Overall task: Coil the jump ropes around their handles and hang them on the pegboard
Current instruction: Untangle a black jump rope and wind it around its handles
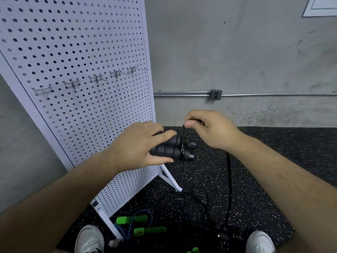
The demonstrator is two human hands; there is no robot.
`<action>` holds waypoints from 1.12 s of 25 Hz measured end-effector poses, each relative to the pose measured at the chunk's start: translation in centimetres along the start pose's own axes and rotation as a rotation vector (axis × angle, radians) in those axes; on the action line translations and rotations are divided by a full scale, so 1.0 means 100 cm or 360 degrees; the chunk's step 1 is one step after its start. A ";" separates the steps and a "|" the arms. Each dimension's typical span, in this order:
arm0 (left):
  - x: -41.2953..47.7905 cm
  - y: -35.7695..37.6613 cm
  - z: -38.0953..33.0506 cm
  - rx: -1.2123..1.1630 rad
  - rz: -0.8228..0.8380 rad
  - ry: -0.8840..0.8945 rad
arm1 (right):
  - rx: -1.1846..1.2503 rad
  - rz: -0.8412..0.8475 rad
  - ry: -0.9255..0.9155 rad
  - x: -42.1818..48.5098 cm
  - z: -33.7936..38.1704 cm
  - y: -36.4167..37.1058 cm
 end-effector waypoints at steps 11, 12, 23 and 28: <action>-0.001 -0.020 0.026 -0.0029 -0.0115 -0.0435 | 0.1133 0.0445 0.0437 -0.012 0.033 0.084; -0.002 -0.019 0.032 -0.0007 -0.0108 -0.0467 | 0.1126 0.0469 0.0423 -0.011 0.037 0.091; -0.018 0.007 0.066 0.0181 0.0133 -0.0617 | 0.0227 0.0432 0.0117 -0.029 0.080 0.048; -0.014 0.012 0.051 0.0107 0.0128 -0.0468 | -0.0294 0.0257 0.0001 -0.025 0.072 0.009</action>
Point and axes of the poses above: each hand's wrist, its own x-axis towards the middle knuckle, its own y-axis out of the palm, z = x × y, the point moved 5 cm from there along x, towards the middle knuckle, and after that the axes turned 8 degrees about z, right-handed, at the moved point
